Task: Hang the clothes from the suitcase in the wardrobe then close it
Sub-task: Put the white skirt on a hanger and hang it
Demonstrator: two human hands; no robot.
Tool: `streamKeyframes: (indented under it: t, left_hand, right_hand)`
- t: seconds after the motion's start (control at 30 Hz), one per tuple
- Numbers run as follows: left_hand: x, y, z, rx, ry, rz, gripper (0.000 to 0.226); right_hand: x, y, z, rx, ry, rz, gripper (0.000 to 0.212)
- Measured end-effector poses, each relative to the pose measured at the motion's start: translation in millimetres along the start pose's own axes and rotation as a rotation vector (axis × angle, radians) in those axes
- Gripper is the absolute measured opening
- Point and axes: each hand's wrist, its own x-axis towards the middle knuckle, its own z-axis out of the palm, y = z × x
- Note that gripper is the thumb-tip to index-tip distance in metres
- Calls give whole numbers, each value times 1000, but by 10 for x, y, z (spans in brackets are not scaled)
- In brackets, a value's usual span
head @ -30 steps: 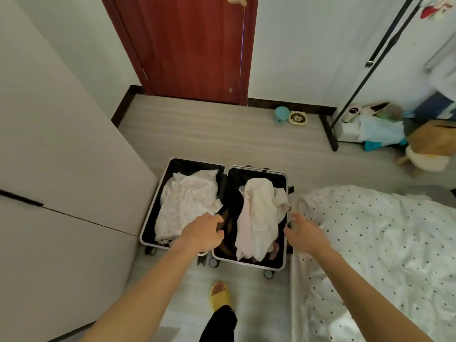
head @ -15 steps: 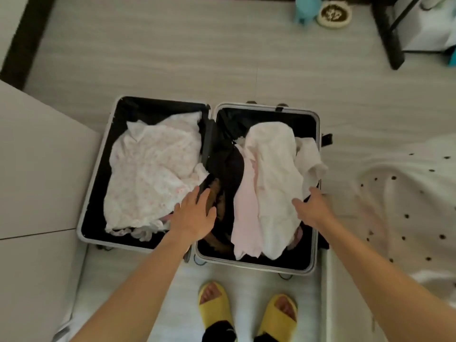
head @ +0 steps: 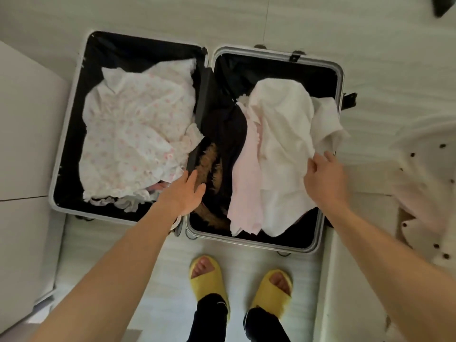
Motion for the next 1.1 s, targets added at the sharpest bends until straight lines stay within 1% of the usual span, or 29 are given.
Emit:
streamKeyframes:
  t: [0.1,0.13,0.17,0.2,0.23,0.27,0.3,0.37,0.43,0.5,0.57,0.6,0.7,0.77,0.83,0.87,0.9,0.93,1.0,1.07,1.1]
  left_hand:
    - [-470,164,-402,-17,31,2,64]
    - [-655,253,-573,-14,61,21,63]
    - [-870,357,-745,-25,84,32,61]
    - [-1075,445,-888,-55,121,61,60]
    - [-1453,574,-1182,-97,172,89,59]
    - [-1658,678,-1313,-137,205,120,58]
    - [-1876,791,-1455,-174,219,144,56]
    - [-2518,1000,-1802,-247,226,218,51]
    - [-3205,1189,-2069,-347,245,312,47]
    - [-3960,1328,-2339,-443,356,386,47]
    - [-4508,1409,-2467,-566,461,428,48]
    - [-4869,1412,-2520,-642,544,443,47]
    - [-5684,1400,-2478,-839,867,425,36]
    - [-6141,1387,-2323,-930,1046,384,29]
    - [-6552,1374,-2075,-909,1221,328,31]
    - [-6773,1355,-1910,-842,1321,304,35]
    - [-6935,1338,-1760,-752,1386,288,41]
    - [-7142,1312,-1591,-665,1407,263,46]
    - [-7487,1249,-1280,-522,1306,177,53]
    - [-7791,1189,-1015,-455,1205,56,54]
    - [-7939,1118,-872,-469,1191,-10,50]
  right_hand:
    - [-182,-334,-623,-68,4,-131,32]
    - [-249,-474,-870,-37,1,-190,31]
    - [-339,-636,-1142,31,-25,-240,31]
    - [-444,-774,-1399,128,-61,-252,31]
    - [-589,-982,-1838,220,-88,-237,31]
    - [-720,-1128,-2086,302,-116,-201,29]
    - [-835,-1266,-2324,372,-99,-169,27]
    - [-1144,-1564,-2948,494,-48,-176,25]
    - [-1501,-1842,-3601,594,10,-231,32]
    - [-1895,-2092,-4283,662,45,-323,28]
    - [-2211,-2266,-4743,715,40,-382,23]
    - [-2428,-2350,-5006,744,39,-412,23]
    - [-2954,-2469,-5482,803,-21,-489,26]
    - [-3301,-2511,-5671,830,-51,-543,28]
    - [-3647,-2535,-5780,853,-64,-585,28]
    - [-3862,-2530,-5822,859,-74,-603,26]
    - [-4043,-2523,-5847,868,-86,-626,25]
    - [-4255,-2520,-5873,874,-105,-665,25]
    - [-4676,-2516,-5871,907,-177,-734,22]
    - [-5077,-2498,-5855,950,-270,-769,16]
    - [-5290,-2495,-5831,951,-316,-792,18]
